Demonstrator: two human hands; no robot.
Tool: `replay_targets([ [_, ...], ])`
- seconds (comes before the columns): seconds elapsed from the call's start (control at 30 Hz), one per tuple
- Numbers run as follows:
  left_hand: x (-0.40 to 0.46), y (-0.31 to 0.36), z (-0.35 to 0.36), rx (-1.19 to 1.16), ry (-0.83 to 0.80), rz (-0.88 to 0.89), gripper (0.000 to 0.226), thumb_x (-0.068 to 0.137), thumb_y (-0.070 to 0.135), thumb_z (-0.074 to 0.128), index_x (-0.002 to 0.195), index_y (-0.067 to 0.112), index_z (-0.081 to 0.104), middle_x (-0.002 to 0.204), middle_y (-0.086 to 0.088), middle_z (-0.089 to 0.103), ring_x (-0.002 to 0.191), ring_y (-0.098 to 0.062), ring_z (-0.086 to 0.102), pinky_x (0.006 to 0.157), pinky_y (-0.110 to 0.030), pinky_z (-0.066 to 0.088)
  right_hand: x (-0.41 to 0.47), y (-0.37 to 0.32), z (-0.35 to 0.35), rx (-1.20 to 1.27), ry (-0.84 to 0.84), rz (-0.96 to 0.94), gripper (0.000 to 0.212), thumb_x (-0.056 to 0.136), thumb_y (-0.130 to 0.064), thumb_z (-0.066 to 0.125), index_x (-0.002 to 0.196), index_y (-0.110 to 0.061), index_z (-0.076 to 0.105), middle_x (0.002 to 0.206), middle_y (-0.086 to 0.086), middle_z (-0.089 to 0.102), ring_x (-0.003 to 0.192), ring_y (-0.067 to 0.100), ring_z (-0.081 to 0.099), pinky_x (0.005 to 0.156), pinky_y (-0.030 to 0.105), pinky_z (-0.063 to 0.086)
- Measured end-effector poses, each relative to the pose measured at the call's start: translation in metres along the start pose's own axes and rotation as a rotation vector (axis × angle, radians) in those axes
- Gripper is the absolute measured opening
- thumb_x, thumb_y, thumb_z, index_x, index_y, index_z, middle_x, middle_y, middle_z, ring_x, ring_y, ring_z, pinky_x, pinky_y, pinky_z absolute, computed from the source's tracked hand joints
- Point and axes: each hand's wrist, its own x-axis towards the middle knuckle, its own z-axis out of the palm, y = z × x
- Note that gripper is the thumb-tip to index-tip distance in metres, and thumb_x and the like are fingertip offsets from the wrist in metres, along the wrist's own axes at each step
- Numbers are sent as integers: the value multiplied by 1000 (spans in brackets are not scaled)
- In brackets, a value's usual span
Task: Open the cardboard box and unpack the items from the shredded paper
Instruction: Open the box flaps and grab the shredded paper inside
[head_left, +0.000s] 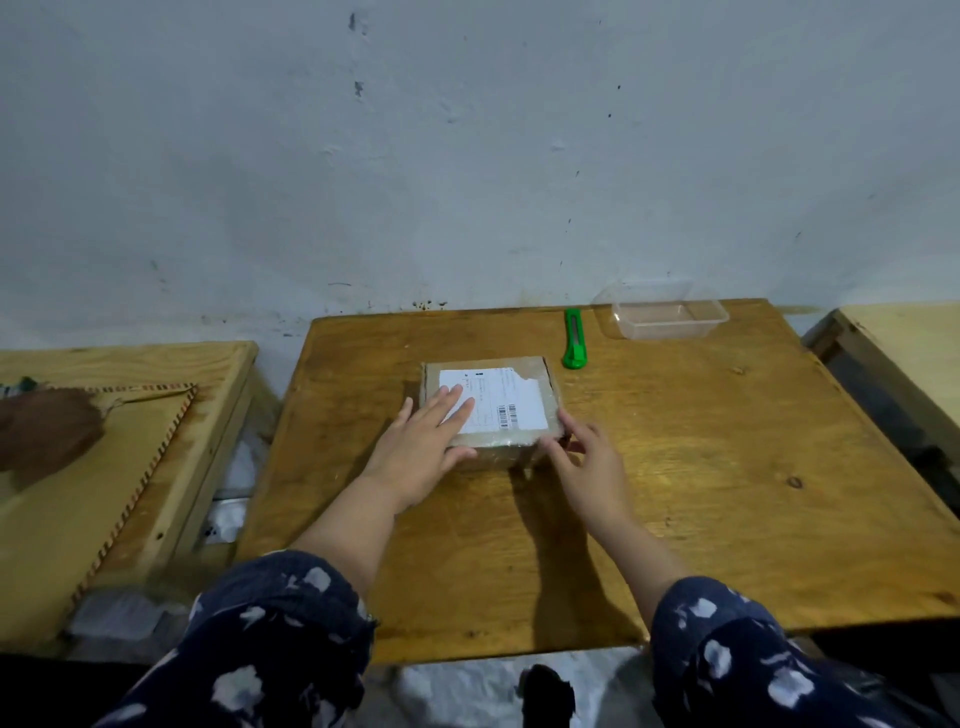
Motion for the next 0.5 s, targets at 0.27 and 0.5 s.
replay_targets([
  [0.27, -22, 7, 7, -47, 86, 0, 63, 98, 48, 34, 153, 23, 16, 161, 3, 5, 148, -12, -1, 117, -30, -2, -18, -5, -5, -183, 86, -114, 49, 87, -34, 63, 133, -20, 53, 125, 1, 52, 115, 16, 47, 92, 28, 42],
  [0.5, -16, 12, -28, -350, 342, -84, 54, 94, 48, 47, 143, 27, 41, 151, 7, 38, 139, -13, 34, 110, -37, 33, 2, -35, -18, -82, 143, -208, 43, 90, -40, 56, 129, -22, 57, 126, 0, 56, 119, 19, 48, 96, 31, 39],
])
